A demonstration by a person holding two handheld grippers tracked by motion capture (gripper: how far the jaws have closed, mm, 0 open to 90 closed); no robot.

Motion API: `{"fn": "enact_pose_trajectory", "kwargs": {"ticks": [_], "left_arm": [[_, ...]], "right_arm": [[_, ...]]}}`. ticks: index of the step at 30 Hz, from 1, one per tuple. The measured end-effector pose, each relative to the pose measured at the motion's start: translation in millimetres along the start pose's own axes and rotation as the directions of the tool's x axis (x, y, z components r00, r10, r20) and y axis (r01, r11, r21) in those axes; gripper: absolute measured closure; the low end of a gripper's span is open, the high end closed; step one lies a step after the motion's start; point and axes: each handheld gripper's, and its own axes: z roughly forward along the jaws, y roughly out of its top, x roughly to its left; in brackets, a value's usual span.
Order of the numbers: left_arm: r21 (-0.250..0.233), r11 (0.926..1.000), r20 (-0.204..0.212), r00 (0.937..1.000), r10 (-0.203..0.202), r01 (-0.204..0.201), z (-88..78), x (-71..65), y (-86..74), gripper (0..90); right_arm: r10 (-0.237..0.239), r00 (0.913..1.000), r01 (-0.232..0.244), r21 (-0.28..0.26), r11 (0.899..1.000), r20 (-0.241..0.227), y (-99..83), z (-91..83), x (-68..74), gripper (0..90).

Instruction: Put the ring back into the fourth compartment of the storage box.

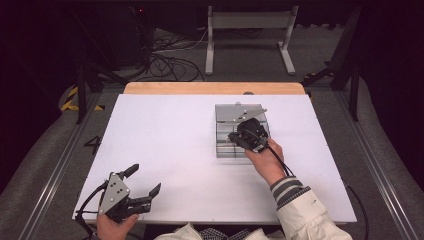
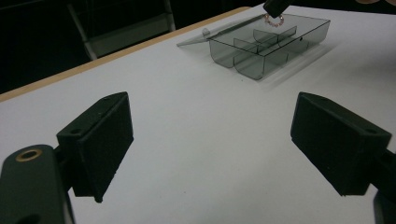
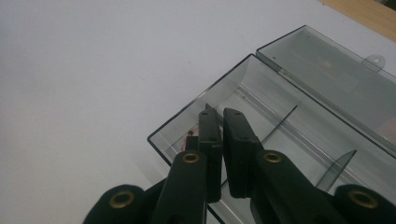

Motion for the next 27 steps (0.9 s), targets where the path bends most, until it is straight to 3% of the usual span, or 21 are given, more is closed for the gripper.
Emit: {"fn": "enact_pose_trajectory", "kwargs": {"ticks": [12, 27], "left_arm": [[0.002, 1.0000, 0.005, 1.0000, 0.002, -0.002, 0.0, -0.2, 0.0, 13.6], [0.003, 1.0000, 0.006, 1.0000, 0.006, -0.006, 0.0, -0.4, 0.2, 13.6]], "right_arm": [[0.024, 0.9996, -0.025, 0.025, 0.999, 0.010, 3.0, 19.5, -3.6, 86.8], [0.020, 0.9996, -0.022, 0.066, 0.998, 0.020, 1.2, 32.8, -6.3, 86.6]]}}
